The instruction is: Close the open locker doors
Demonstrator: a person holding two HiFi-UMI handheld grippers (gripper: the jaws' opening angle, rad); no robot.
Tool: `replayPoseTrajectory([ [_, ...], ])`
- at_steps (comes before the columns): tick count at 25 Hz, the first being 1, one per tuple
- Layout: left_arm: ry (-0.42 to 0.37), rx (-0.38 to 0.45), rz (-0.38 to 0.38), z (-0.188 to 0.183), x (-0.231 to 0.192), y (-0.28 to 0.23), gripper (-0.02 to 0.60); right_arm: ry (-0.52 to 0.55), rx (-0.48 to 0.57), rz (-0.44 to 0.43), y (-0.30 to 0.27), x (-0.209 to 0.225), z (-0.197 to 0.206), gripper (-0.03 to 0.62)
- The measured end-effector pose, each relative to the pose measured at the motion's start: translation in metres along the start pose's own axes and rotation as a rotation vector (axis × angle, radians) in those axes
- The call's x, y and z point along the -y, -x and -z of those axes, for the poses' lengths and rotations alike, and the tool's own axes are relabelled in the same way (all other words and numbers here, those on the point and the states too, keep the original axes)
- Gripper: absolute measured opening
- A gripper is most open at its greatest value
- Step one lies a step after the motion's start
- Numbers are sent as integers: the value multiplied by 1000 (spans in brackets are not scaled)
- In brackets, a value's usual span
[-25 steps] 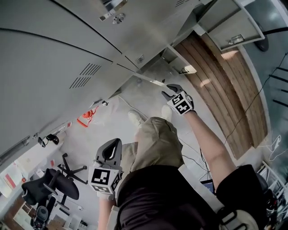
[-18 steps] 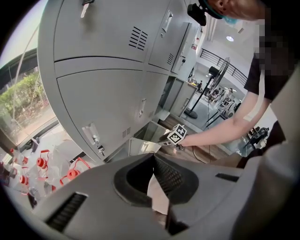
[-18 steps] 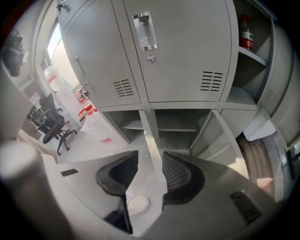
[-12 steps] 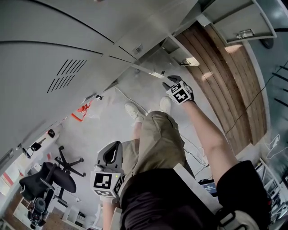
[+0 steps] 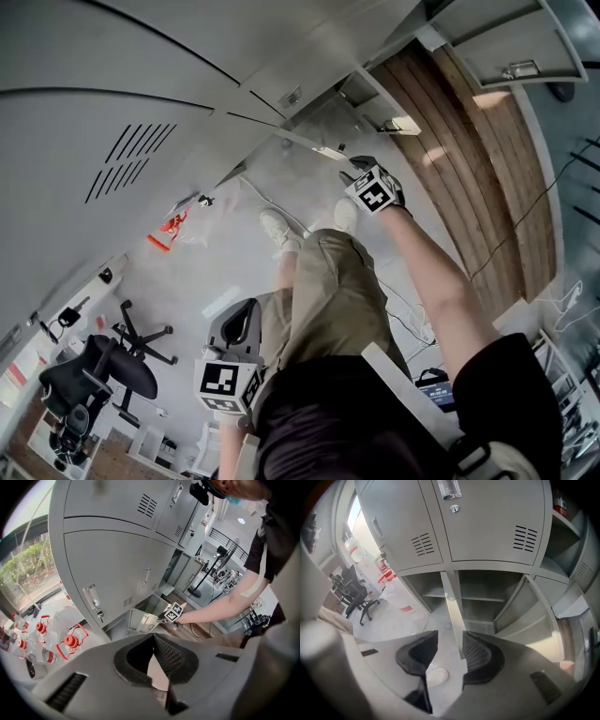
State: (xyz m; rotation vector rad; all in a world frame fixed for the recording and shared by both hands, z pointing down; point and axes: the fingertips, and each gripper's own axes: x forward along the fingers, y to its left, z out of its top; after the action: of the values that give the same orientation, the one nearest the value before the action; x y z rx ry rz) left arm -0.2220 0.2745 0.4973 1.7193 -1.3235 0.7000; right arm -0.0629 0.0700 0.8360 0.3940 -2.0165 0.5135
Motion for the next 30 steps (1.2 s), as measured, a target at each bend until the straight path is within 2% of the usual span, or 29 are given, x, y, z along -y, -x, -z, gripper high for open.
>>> replayPoseTrajectory([
  [7,-2,-9,22,7,-3,-2,9,-40,17,60,2,13,0,161],
  [14,8,-24,31,11,-6,-1,9,-68,-27,56,-4,14,14,179],
  [19,9,-30,37,13,-10,-6,9,-62,-45,26,-11,-3,23,179],
  [25,-29,-35,56,17,-14,-10,9,-116,-48,10,-16,-31,28,178],
  [30,-51,-60,95,27,-21,-9,9,-159,-41,-3,-23,-58,30,143],
])
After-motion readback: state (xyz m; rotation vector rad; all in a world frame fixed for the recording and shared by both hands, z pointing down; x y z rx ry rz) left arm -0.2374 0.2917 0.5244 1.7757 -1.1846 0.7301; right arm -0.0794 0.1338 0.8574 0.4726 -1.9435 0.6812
